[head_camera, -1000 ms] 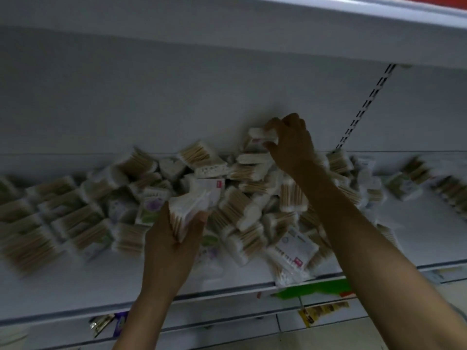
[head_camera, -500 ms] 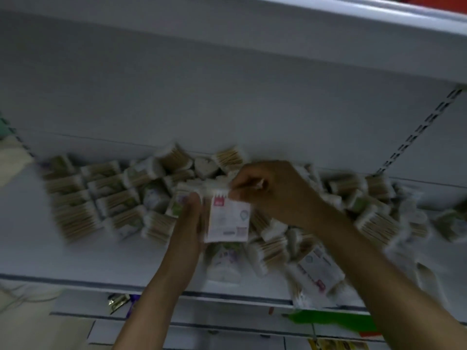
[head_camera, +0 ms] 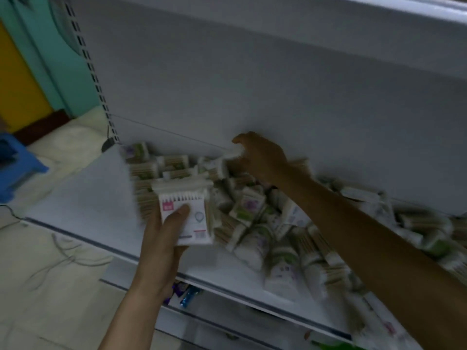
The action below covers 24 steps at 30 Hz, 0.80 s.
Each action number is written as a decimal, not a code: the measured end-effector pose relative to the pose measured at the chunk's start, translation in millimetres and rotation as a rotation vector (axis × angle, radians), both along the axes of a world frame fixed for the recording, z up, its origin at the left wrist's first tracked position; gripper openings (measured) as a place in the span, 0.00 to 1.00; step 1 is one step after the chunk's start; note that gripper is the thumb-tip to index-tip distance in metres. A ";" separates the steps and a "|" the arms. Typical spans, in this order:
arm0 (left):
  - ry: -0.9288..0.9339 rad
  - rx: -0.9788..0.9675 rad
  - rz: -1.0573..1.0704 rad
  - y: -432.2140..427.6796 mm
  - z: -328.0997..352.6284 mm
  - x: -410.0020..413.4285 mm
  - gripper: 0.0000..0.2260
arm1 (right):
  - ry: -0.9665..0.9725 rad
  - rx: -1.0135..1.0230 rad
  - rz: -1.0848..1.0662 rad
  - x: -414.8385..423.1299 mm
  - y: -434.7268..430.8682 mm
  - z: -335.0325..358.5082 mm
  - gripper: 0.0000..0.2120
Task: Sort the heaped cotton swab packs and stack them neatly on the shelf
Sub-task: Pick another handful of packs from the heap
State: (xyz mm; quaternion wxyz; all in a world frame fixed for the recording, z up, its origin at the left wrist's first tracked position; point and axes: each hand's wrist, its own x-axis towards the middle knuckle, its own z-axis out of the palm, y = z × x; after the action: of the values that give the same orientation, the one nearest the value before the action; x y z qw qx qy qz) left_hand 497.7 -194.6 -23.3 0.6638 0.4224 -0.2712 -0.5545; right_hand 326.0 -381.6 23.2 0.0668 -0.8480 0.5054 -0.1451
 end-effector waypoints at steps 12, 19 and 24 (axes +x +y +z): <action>-0.233 -0.056 -0.004 -44.2 5.7 14.5 0.13 | -0.404 -0.078 -0.418 -10.9 48.6 12.4 0.15; -0.328 -0.273 -0.130 -68.1 7.9 -13.7 0.16 | -0.843 -0.099 -0.710 5.2 155.1 0.1 0.10; -0.303 -0.258 -0.310 -60.8 6.2 -39.4 0.19 | -1.049 0.166 -0.559 22.8 173.9 5.0 0.10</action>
State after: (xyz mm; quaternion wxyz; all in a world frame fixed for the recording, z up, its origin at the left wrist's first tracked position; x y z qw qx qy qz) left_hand 458.3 -255.4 -17.1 0.5709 0.3657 -0.4979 -0.5408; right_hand 348.8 -207.7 28.2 0.3325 -0.4902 0.6184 -0.5164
